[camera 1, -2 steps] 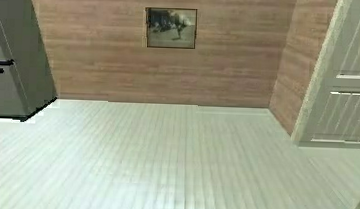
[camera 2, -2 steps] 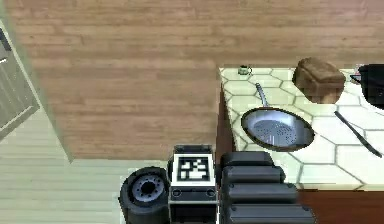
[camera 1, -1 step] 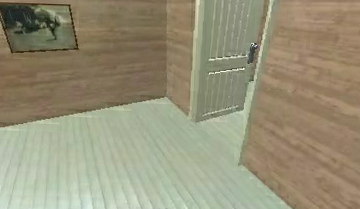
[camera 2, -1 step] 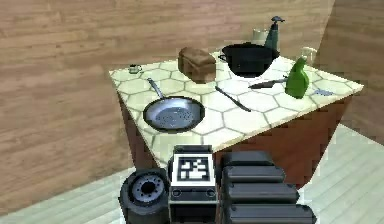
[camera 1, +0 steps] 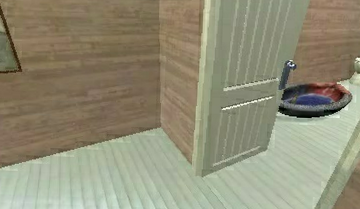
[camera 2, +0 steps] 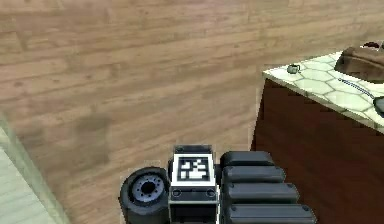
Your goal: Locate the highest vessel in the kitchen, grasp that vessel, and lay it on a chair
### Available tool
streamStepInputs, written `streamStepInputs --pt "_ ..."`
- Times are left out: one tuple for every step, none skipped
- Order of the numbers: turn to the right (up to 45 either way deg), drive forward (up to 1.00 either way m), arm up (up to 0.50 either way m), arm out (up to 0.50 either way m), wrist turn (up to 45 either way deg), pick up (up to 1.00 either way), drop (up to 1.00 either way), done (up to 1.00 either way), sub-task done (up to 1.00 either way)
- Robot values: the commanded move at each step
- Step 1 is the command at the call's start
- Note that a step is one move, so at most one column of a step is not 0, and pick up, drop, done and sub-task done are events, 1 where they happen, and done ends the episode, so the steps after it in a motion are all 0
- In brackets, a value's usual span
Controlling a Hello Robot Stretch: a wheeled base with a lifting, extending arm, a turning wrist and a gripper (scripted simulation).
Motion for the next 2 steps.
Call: streamStepInputs --pt "3.0 0.00 0.00 0.00 0.0 0.00 0.00 0.00 0.00" --pt "0.0 0.60 0.00 0.00 0.0 0.00 0.00 0.00 0.00"
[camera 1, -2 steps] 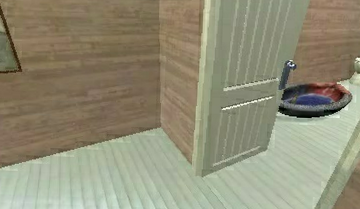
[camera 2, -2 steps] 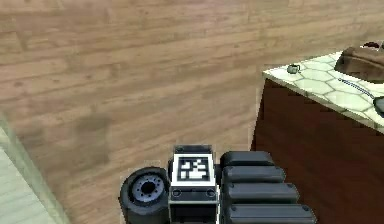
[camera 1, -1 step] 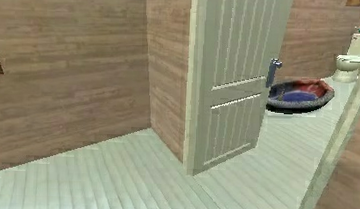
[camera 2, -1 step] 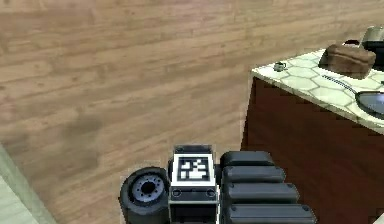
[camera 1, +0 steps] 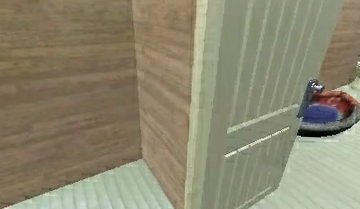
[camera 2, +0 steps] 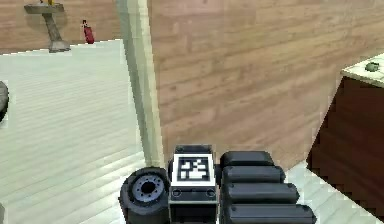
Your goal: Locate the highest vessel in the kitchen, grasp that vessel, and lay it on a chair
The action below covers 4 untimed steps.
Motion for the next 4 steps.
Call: streamStepInputs --pt "36.0 0.00 0.00 0.00 0.0 0.00 0.00 0.00 0.00" --pt "0.0 0.45 0.00 0.00 0.0 0.00 0.00 0.00 0.00" --pt "21.0 0.00 0.00 0.00 0.0 0.00 0.00 0.00 0.00" --pt "0.0 0.30 0.00 0.00 0.0 0.00 0.00 0.00 0.00"
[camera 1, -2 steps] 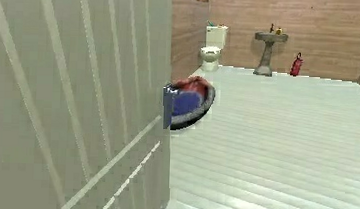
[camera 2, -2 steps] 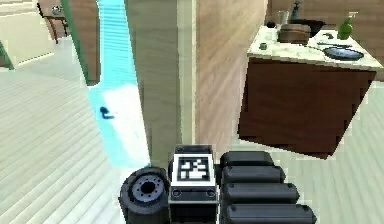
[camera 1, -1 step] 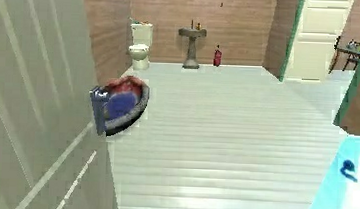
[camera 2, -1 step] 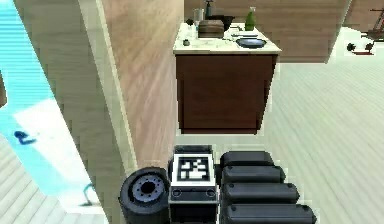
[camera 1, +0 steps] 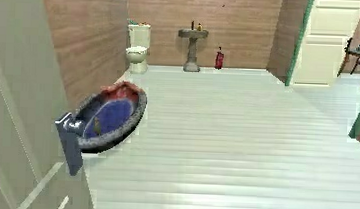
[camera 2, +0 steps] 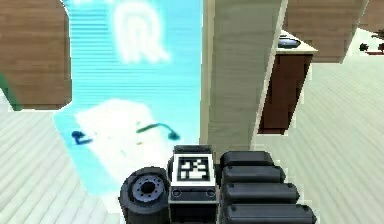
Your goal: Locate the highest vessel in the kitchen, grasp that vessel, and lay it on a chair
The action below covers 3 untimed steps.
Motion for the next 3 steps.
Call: streamStepInputs --pt "30.0 0.00 0.00 0.00 0.0 0.00 0.00 0.00 0.00" --pt "0.0 0.90 0.00 0.00 0.0 0.00 0.00 0.00 0.00" --pt "9.0 0.00 0.00 0.00 0.0 0.00 0.00 0.00 0.00"
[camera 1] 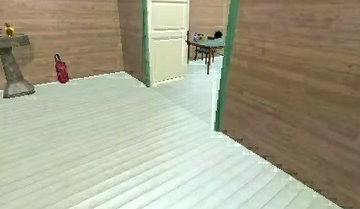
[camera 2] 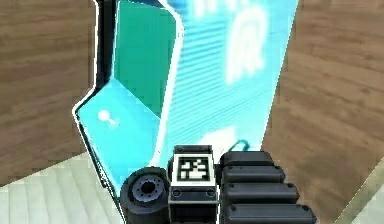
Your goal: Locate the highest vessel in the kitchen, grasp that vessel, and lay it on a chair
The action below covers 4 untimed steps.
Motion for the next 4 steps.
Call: streamStepInputs --pt "3.0 0.00 0.00 0.00 0.0 0.00 0.00 0.00 0.00" --pt "0.0 1.00 0.00 0.00 0.0 0.00 0.00 0.00 0.00" --pt "0.0 1.00 0.00 0.00 0.0 0.00 0.00 0.00 0.00" --pt "0.0 0.15 0.00 0.00 0.0 0.00 0.00 0.00 0.00"
